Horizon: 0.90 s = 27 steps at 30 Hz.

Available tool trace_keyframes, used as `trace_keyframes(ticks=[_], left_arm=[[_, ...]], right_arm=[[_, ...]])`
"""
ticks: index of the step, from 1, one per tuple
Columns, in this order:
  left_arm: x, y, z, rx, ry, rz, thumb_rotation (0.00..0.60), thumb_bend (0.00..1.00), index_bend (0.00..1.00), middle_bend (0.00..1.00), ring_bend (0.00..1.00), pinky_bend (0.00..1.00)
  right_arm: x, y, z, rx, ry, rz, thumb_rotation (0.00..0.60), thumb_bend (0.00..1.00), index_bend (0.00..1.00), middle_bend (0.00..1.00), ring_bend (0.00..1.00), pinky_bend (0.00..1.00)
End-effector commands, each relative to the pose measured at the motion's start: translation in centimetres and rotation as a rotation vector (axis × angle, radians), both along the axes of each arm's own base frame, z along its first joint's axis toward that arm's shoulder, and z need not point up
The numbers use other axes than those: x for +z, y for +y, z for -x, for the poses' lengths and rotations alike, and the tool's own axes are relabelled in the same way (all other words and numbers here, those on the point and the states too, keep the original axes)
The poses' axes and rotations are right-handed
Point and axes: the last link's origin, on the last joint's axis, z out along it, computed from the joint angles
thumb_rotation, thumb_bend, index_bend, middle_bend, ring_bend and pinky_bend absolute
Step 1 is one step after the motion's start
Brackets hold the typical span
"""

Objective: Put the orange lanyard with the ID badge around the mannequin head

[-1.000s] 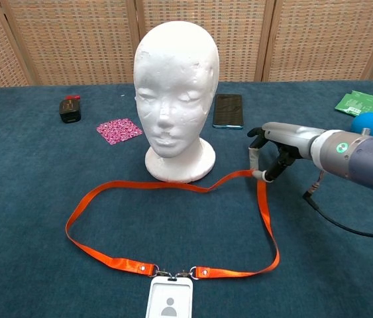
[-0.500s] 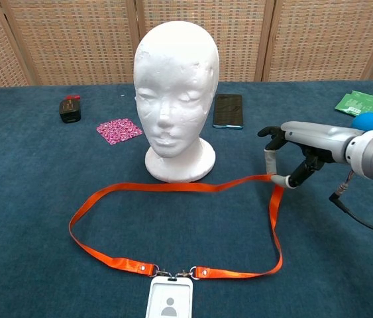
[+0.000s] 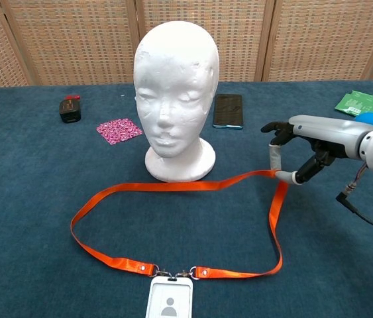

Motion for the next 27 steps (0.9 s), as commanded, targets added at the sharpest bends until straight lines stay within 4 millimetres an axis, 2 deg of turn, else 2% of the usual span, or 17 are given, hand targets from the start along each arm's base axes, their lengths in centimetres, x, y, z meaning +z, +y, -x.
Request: trace_keyframes(ticks=[1,4,10,16,27], left_arm=[[-4.6,2.9,-3.3,-0.057,-0.028,0.095,0.600,0.20,0.42,0.00,0.00,0.00],[-6.7,4.2,-4.6,-0.088,-0.021,0.095,0.600,0.23,0.43,0.00,0.00,0.00],[-9.9,5.5,-6.3,-0.128,0.017,0.137,0.600,0.26,0.44,0.00,0.00,0.00],[-12.8,5.7,-7.6,-0.140,-0.017,0.195,0.600,0.26,0.46,0.00,0.00,0.00],[-14.7,5.4,-9.0,-0.138,-0.081,0.268,0.600,0.26,0.47,0.00,0.00,0.00]], right_arm=[[0.1,-0.1,0.2,-0.011,-0.008,0.001,0.600,0.75,0.71,0.00,0.00,0.00],[0.1,0.0,0.3,-0.010,-0.010,-0.001,0.600,0.75,0.71,0.00,0.00,0.00],[0.4,-0.2,0.4,-0.029,-0.047,-0.008,0.600,0.75,0.71,0.00,0.00,0.00],[0.7,-0.4,0.7,-0.038,-0.061,-0.011,0.600,0.75,0.72,0.00,0.00,0.00],[1.0,-0.6,1.0,-0.035,-0.061,-0.015,0.600,0.75,0.72,0.00,0.00,0.00]])
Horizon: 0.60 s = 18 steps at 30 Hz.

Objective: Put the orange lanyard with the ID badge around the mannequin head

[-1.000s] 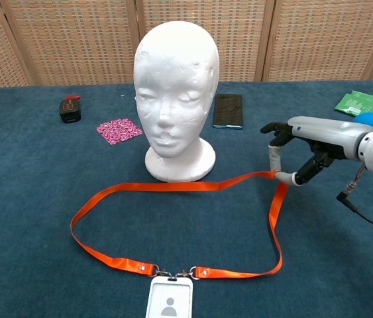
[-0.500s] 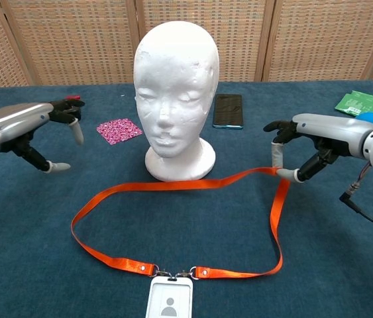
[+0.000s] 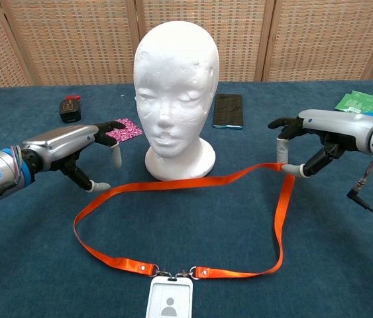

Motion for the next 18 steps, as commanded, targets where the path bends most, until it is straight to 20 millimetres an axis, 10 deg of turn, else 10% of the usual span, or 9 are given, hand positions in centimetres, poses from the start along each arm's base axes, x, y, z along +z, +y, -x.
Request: trace_keyframes(ticks=[1,18], left_arm=[[-0.4,-0.2,-0.5,0.009,-0.025,0.022,0.600,0.26,0.47,0.00,0.00,0.00],[-2.4,-0.2,-1.4,0.008,0.000,0.045,0.600,0.34,0.50,0.00,0.00,0.00]], right_arm=[[0.0,0.0,0.0,0.000,0.000,-0.002,0.600,0.75,0.72,0.00,0.00,0.00],[0.2,0.1,0.2,-0.009,-0.018,0.000,0.600,0.75,0.72,0.00,0.00,0.00]])
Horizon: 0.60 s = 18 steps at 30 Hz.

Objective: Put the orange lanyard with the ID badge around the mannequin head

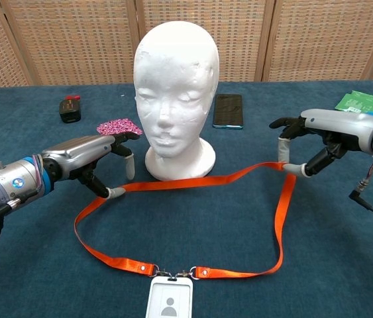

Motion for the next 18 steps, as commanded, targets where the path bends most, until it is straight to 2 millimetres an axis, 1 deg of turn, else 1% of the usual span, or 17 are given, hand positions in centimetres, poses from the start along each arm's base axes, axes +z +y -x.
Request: trace_keyframes(ticks=[1,5,13,18], left_arm=[[-0.21,-0.06,-0.11,-0.001,-0.001,0.004,0.600,0.34,0.50,0.00,0.00,0.00],[-0.34,0.03,-0.06,-0.001,0.006,0.000,0.600,0.34,0.52,0.00,0.00,0.00],[-0.55,0.30,0.10,0.006,0.024,-0.003,0.600,0.39,0.57,0.00,0.00,0.00],[-0.71,0.10,0.06,0.004,0.023,0.001,0.600,0.43,0.61,0.00,0.00,0.00]], right_arm=[[0.04,-0.01,0.01,0.001,0.001,0.001,0.600,0.75,0.72,0.00,0.00,0.00],[0.12,-0.04,0.08,0.000,0.001,0.003,0.600,0.75,0.72,0.00,0.00,0.00],[0.03,-0.04,0.34,-0.007,0.002,-0.002,0.600,0.75,0.72,0.00,0.00,0.00],[-0.05,-0.02,0.41,-0.007,0.004,-0.005,0.600,0.75,0.72,0.00,0.00,0.00]])
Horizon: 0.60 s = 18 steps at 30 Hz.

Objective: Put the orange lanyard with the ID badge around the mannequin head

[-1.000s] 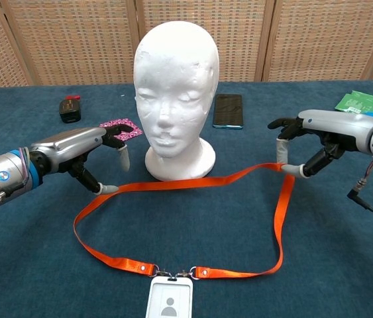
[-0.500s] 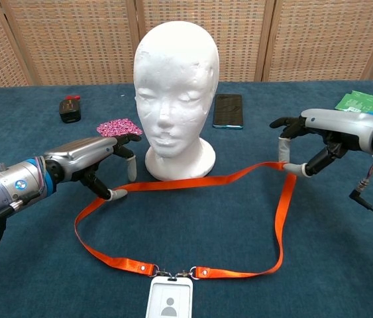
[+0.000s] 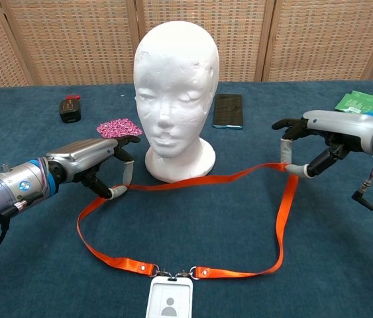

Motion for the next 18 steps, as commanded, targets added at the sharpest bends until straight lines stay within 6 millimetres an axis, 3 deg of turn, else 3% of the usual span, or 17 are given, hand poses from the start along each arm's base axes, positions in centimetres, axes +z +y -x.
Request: trace_keyframes(ticks=[1,10,18], left_arm=[[-0.1,-0.2,0.0,-0.001,-0.001,0.006,0.600,0.43,0.62,0.00,0.00,0.00],[0.4,-0.8,0.1,-0.031,-0.014,-0.014,0.600,0.43,0.63,0.00,0.00,0.00],[2.0,-3.2,1.5,-0.073,-0.074,-0.070,0.600,0.43,0.64,0.00,0.00,0.00]], right_arm=[[0.0,0.0,0.0,0.001,-0.001,-0.001,0.600,0.75,0.72,0.00,0.00,0.00],[0.4,0.6,-0.2,0.019,-0.005,-0.005,0.600,0.75,0.73,0.00,0.00,0.00],[1.2,2.1,-0.6,0.100,0.011,0.005,0.600,0.75,0.73,0.00,0.00,0.00]])
